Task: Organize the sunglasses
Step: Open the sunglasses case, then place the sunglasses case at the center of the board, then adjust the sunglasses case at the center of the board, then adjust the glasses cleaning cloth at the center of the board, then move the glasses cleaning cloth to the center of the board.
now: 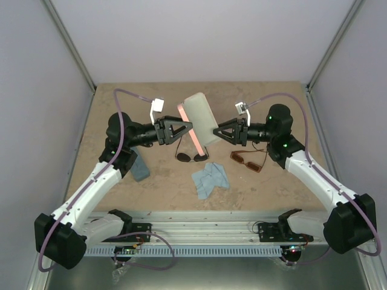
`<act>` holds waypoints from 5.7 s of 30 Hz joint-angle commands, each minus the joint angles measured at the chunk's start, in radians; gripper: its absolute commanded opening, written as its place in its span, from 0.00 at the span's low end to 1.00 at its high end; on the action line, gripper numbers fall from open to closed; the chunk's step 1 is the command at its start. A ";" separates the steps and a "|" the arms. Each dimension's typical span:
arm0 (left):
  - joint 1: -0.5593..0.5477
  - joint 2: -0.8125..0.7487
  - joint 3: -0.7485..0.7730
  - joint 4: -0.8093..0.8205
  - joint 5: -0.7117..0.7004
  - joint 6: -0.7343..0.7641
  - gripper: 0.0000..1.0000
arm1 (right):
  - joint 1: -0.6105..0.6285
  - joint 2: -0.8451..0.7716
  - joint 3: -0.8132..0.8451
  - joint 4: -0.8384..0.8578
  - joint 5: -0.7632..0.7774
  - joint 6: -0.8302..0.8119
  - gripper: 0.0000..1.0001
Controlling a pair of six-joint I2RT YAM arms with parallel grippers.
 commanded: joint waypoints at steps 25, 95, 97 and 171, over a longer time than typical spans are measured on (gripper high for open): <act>-0.002 0.028 0.129 -0.688 -0.773 0.320 0.99 | 0.005 0.320 0.268 -0.616 1.101 -0.464 0.05; -0.081 0.337 -0.024 -0.319 -0.363 0.174 0.81 | 0.185 0.643 0.178 -0.558 1.116 -0.222 0.30; -0.085 0.339 -0.022 -0.325 -0.370 0.176 0.81 | 0.177 0.637 0.169 -0.563 1.127 -0.217 0.31; -0.254 0.279 -0.131 -0.719 -0.934 0.033 0.35 | 0.330 0.139 -0.126 -0.724 1.142 -0.124 0.42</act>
